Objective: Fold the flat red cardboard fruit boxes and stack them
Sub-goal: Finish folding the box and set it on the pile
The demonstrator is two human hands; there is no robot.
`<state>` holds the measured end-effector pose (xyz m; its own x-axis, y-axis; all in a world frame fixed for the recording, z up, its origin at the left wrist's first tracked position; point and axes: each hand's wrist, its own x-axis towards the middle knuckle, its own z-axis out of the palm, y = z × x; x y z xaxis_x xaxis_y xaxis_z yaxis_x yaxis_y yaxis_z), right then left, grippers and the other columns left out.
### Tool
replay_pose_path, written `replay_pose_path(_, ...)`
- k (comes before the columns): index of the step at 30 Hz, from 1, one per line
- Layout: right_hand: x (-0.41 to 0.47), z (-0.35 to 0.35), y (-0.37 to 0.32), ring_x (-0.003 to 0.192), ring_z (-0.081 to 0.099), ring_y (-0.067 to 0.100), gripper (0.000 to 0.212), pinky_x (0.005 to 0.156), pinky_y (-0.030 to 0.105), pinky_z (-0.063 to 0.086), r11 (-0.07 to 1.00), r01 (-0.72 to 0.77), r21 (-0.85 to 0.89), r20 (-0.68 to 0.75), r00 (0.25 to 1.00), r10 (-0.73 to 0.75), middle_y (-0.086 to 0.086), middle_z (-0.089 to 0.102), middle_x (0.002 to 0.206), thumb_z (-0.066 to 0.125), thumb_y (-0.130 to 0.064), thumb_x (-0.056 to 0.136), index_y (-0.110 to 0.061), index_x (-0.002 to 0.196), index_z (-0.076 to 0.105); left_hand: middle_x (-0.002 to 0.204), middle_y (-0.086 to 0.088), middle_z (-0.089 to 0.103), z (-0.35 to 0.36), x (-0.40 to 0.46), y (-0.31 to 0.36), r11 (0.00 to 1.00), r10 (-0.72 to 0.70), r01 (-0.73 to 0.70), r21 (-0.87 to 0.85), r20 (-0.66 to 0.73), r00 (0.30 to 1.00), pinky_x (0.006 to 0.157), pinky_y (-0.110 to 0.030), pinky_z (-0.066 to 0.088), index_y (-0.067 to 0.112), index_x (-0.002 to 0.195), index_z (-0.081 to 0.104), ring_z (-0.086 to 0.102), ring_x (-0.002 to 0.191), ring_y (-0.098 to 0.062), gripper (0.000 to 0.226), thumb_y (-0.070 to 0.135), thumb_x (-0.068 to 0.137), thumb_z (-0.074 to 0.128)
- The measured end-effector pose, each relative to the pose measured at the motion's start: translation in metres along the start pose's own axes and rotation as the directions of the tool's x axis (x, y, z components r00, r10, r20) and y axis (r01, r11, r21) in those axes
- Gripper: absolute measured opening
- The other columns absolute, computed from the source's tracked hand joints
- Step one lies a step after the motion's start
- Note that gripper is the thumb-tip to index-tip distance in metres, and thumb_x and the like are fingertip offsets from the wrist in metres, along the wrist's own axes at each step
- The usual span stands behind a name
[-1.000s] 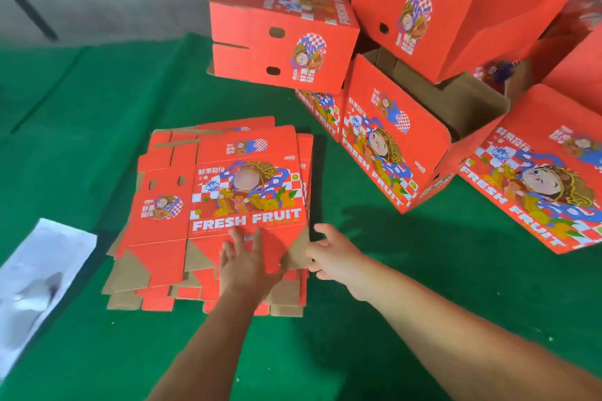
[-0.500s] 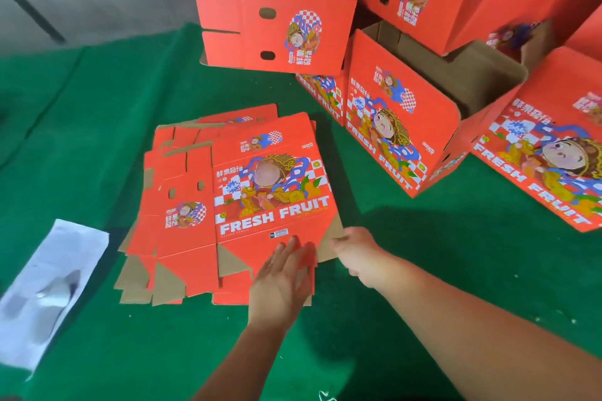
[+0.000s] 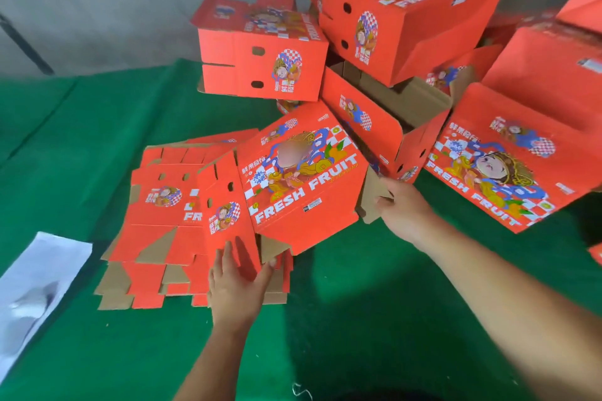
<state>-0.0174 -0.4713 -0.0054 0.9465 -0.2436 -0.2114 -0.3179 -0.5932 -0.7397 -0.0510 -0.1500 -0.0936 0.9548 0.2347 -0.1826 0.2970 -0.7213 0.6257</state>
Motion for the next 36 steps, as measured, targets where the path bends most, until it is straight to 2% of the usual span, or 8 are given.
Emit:
replay_pose_path(4, -0.017, -0.014, 0.001, 0.062, 0.054, 0.024, 0.031, 0.056, 0.035, 0.041, 0.996, 0.036, -0.085, -0.067, 0.997, -0.042, 0.027, 0.060, 0.122, 0.046, -0.009, 0.097, -0.004, 0.126, 0.058, 0.126, 0.001, 0.067, -0.017, -0.006, 0.000, 0.964, -0.024, 0.009, -0.266, -0.052, 0.998, 0.087, -0.035, 0.049, 0.027, 0.148, 0.048, 0.064, 0.120, -0.027, 0.069, 0.063, 0.090, 0.058)
replay_pose_path(7, -0.031, -0.024, 0.000, 0.077, 0.058, 0.028, 0.023, 0.061, 0.036, 0.047, 0.985, 0.078, -0.154, -0.148, 0.984, -0.101, 0.010, 0.056, 0.104, 0.047, -0.007, 0.095, -0.010, 0.109, 0.065, 0.146, -0.011, 0.057, -0.017, -0.010, 0.002, 0.952, -0.017, 0.023, -0.306, 0.023, 1.000, 0.109, -0.050, 0.044, 0.018, 0.153, 0.041, 0.056, 0.133, -0.027, 0.096, 0.065, 0.077, 0.077)
replay_pose_path(10, -0.040, -0.027, 0.000, 0.080, 0.055, 0.028, 0.017, 0.063, 0.034, 0.039, 0.971, 0.094, -0.220, -0.195, 0.971, -0.138, -0.001, 0.049, 0.091, 0.049, -0.006, 0.093, -0.008, 0.103, 0.063, 0.152, -0.005, 0.053, -0.011, -0.030, 0.008, 0.719, -0.079, 0.210, -0.662, 0.222, 0.972, 0.111, -0.049, 0.044, 0.024, 0.146, 0.044, 0.063, 0.119, -0.007, 0.097, 0.084, 0.074, 0.067)
replay_pose_path(12, -0.046, -0.028, 0.000, 0.089, 0.058, 0.030, 0.022, 0.069, 0.034, 0.039, 0.957, 0.125, -0.263, -0.190, 0.965, -0.178, -0.001, 0.047, 0.099, 0.050, -0.007, 0.094, -0.008, 0.112, 0.063, 0.158, -0.001, 0.047, -0.007, -0.040, 0.014, 0.596, -0.094, 0.329, -0.732, 0.344, 0.934, 0.116, -0.056, 0.039, 0.031, 0.160, 0.029, 0.058, 0.132, -0.018, 0.111, 0.091, 0.071, 0.060)
replay_pose_path(17, -0.056, -0.037, -0.001, 0.085, 0.057, 0.026, 0.038, 0.067, 0.039, 0.047, 0.916, 0.228, -0.330, -0.188, 0.935, -0.300, -0.002, 0.048, 0.092, 0.050, -0.008, 0.094, -0.019, 0.128, 0.064, 0.157, 0.010, 0.047, 0.005, -0.046, 0.045, 0.736, 0.150, 0.188, -0.650, 0.428, 0.891, 0.116, -0.054, 0.041, 0.043, 0.162, 0.017, 0.048, 0.144, -0.017, 0.139, 0.103, 0.045, 0.062)
replay_pose_path(22, -0.060, -0.057, 0.004, 0.082, 0.063, 0.030, 0.036, 0.072, 0.046, 0.055, 0.946, 0.230, -0.228, -0.223, 0.934, -0.281, 0.008, 0.064, 0.092, 0.051, -0.009, 0.093, -0.022, 0.123, 0.068, 0.129, 0.011, 0.071, -0.003, -0.047, 0.045, 0.803, 0.147, 0.001, -0.596, 0.199, 0.969, 0.087, -0.015, 0.049, 0.032, 0.144, 0.053, 0.068, 0.111, -0.003, 0.069, 0.061, 0.084, 0.073)
replay_pose_path(27, -0.074, -0.064, 0.003, 0.056, 0.061, 0.019, 0.024, 0.049, 0.027, 0.035, 0.961, 0.201, -0.189, -0.100, 0.970, -0.222, -0.006, 0.061, 0.060, 0.056, -0.021, 0.093, -0.039, 0.080, 0.062, 0.107, 0.010, 0.068, -0.021, -0.031, 0.064, 0.829, -0.119, 0.110, -0.549, 0.019, 0.993, 0.087, -0.029, 0.042, 0.024, 0.125, 0.068, 0.063, 0.098, -0.016, 0.043, 0.055, 0.096, 0.065)
replay_pose_path(36, -0.094, -0.124, -0.020, 0.040, 0.052, 0.009, 0.037, 0.041, 0.020, 0.041, 0.967, 0.134, 0.217, -0.333, 0.941, -0.056, 0.011, 0.059, 0.052, 0.056, -0.046, 0.081, -0.012, 0.078, 0.070, 0.089, 0.019, 0.078, -0.106, -0.019, 0.097, 0.905, 0.255, -0.197, -0.376, 0.111, 0.961, 0.078, -0.035, 0.053, 0.046, 0.099, 0.077, 0.071, 0.082, 0.002, 0.036, 0.071, 0.077, 0.063)
